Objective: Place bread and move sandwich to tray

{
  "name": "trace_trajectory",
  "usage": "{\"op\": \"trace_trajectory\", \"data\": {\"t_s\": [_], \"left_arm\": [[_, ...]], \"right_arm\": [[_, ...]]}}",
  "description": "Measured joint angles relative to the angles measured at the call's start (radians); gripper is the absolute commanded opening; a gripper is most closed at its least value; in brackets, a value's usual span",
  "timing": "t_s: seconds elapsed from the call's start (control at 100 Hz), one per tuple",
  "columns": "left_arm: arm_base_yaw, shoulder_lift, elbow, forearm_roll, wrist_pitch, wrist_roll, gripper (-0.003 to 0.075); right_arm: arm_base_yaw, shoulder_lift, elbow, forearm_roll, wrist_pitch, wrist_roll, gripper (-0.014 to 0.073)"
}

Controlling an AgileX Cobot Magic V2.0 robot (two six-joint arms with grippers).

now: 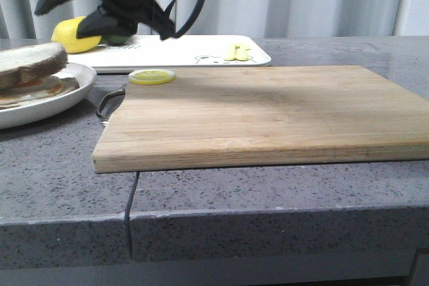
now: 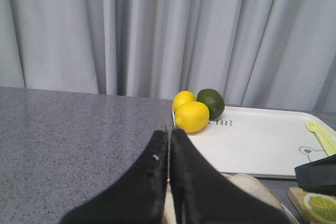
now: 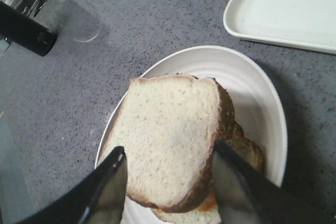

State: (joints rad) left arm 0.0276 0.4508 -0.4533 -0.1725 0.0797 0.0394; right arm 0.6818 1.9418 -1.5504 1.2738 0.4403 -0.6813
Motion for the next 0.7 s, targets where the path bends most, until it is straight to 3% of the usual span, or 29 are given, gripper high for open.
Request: {"op": "trace_trajectory", "data": {"t_s": [0.1,0.27,0.36,0.7], "left_arm": [[0.006,0.049,-0.061,0.005,0.091,0.0,0.0024],[0.026,0.169,-0.168,0.04,0.235,0.0,0.0262],[0.031,0.232,-0.205,0.044,0.261,0.0,0.031],[0.087,0.489,-0.326,0.058,0.382,0.0,0.031]], "right_arm": [[-0.018,-0.044,0.0,-0.071,0.046,0.0,0.0239],[-0.026,-0.117,0.0,-0.138,0.116,0.003,0.0017],[-0.026,-0.152,0.0,-0.174,0.164,0.003,-0.0064],[-0.026,-0.258,0.0,-0.361,0.332,0.001,-0.0068]]}}
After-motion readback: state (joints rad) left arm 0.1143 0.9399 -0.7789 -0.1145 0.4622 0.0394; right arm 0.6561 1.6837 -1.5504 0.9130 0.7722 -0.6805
